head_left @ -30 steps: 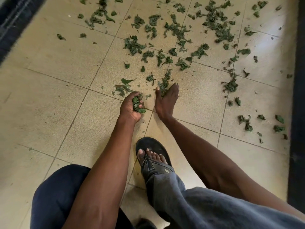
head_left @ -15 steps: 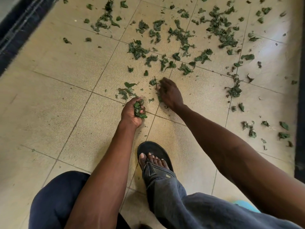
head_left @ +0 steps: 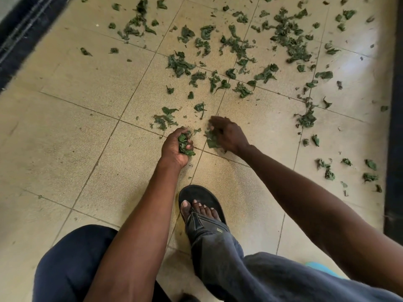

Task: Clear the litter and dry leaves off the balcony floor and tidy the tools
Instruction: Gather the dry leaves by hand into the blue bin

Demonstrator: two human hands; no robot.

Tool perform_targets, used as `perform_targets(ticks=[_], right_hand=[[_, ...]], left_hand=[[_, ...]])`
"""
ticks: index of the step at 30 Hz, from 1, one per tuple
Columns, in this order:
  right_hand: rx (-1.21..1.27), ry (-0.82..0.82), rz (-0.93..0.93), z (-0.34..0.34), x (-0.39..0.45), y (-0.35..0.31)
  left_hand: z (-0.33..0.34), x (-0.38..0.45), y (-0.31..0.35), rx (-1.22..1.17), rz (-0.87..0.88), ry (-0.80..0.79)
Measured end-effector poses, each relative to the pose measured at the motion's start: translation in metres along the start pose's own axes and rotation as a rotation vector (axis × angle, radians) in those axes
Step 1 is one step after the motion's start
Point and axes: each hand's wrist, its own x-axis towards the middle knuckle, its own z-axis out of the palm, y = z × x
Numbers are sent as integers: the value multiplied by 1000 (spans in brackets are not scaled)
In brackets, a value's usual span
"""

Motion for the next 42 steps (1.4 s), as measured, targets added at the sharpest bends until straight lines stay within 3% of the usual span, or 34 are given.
perform_targets(ticks=[3,4,6,15,19,23,27,29,33,42], right_hand=[[267,328,328,-1,-13,7],[284,369,424,2,-18,9],[235,292,518,15,-26,7],[-227,-51,17,53,-5,-16],[-187,115,-159,52,-18,-10],[-171,102,-250,37,-12,1],[-377,-394,-219,17,-1,18],[-477,-529,-266,10,-8,24],[-500,-463,-372,0,-35,12],[-594,-322,-393,0,-76,6]], left_hand=[[0,-2,0,-5,1,16],[1,-2,0,-6,4,16],[4,-3,0,-5,7,6],[6,-8,-4,-21,-2,-16],[4,-9,-2,-4,15,13],[0,-10,-1,-4,17,25],[0,-9,-1,-6,13,28],[1,-8,-3,2,9,32],[6,-10,-9,17,3,25],[4,-9,-12,20,1,7]])
